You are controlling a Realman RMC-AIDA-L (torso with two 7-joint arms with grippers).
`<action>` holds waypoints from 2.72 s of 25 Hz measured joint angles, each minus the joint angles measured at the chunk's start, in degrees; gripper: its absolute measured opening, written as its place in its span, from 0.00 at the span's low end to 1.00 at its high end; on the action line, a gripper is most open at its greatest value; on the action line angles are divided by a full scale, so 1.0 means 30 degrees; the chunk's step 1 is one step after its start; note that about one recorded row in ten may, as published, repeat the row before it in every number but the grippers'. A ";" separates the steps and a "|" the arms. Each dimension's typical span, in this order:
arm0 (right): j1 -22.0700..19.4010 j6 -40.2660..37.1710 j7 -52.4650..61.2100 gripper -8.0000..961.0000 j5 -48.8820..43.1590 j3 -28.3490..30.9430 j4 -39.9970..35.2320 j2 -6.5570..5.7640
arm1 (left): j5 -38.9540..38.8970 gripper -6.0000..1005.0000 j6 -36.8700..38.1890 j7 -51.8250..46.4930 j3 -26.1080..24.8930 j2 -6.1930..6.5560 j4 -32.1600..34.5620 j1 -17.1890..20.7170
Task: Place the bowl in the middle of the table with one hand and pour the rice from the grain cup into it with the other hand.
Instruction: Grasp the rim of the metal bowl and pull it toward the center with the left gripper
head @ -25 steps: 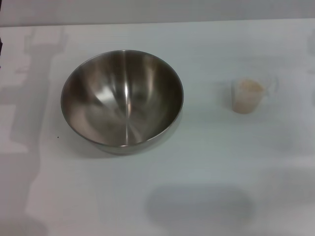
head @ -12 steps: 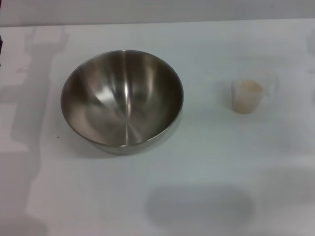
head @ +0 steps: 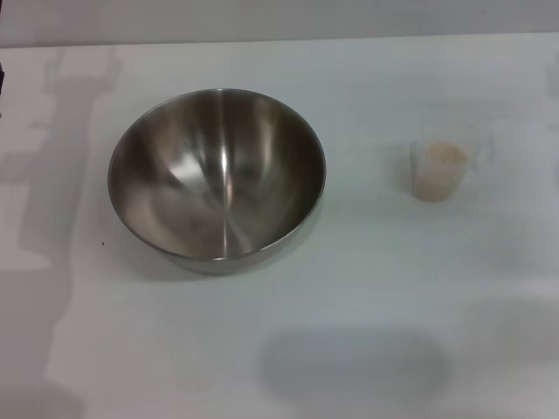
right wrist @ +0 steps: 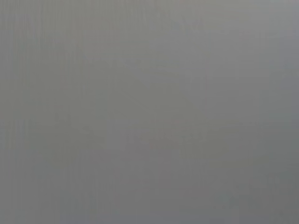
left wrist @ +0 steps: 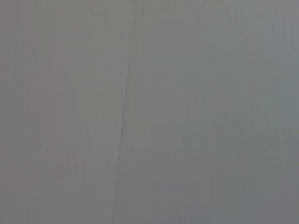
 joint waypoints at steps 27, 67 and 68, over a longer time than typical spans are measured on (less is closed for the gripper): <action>-0.0035 0.0002 -0.0001 0.70 -0.0051 -0.0002 0.0001 0.0013 | 0.0146 0.84 -0.3774 -0.0037 -0.0086 0.0234 -0.2311 0.0356; 0.0341 -0.0116 -0.0001 0.70 0.0016 -0.0002 0.0468 -0.0217 | -0.0012 0.84 -4.6435 0.4886 -0.8259 0.0205 -2.5836 0.3106; 0.0367 -0.0194 -0.0002 0.70 0.0016 -0.0003 0.0469 -0.0221 | -0.0452 0.84 -4.6936 0.5019 -0.8222 0.0201 -2.5717 0.3106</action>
